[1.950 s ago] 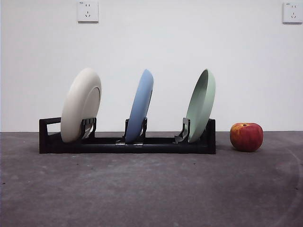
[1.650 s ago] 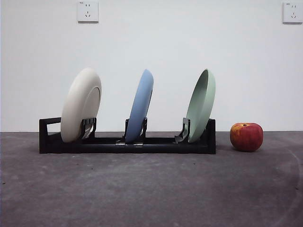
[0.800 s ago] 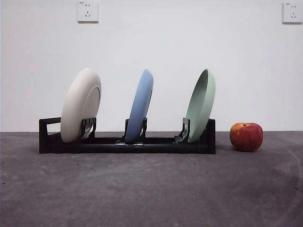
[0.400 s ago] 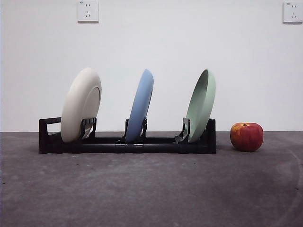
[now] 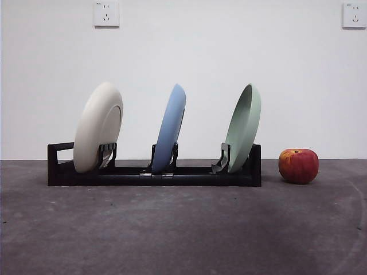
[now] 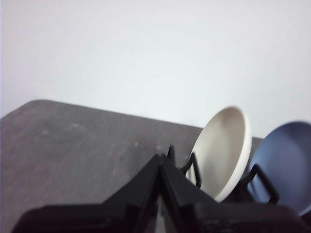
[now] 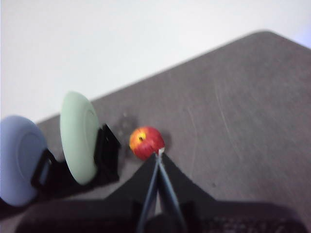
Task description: Take the blue plate from the plate rack,put the plate on the table,take the apple from the table,put the apple in the plate
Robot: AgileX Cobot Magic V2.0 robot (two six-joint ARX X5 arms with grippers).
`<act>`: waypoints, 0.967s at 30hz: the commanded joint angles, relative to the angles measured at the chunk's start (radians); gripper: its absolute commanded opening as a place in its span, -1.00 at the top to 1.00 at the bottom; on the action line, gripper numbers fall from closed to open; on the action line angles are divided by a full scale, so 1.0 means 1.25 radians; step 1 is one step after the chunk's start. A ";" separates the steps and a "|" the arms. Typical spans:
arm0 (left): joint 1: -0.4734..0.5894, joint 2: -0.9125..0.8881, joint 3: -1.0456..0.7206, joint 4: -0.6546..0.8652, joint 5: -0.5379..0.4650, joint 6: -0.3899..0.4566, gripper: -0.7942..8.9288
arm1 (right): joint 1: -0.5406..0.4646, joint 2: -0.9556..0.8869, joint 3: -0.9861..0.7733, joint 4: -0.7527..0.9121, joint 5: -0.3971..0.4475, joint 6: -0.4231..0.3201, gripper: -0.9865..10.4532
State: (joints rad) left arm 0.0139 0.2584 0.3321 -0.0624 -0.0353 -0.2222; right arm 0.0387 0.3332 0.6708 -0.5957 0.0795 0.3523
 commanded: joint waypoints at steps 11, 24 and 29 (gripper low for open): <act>0.000 0.320 0.269 -0.005 0.290 -0.057 0.85 | 0.000 0.320 0.243 -0.116 -0.161 0.008 0.83; -0.052 0.879 0.820 -0.370 0.489 -0.050 0.85 | 0.001 0.575 0.329 -0.116 -0.419 -0.034 0.83; -0.142 1.103 1.138 -0.528 0.494 0.002 0.85 | 0.001 0.632 0.331 -0.115 -0.428 -0.070 0.82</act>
State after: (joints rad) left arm -0.1574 1.6253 1.7306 -0.7227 0.5762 -0.2520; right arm 0.0387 1.1202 1.0756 -0.7444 -0.4530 0.2871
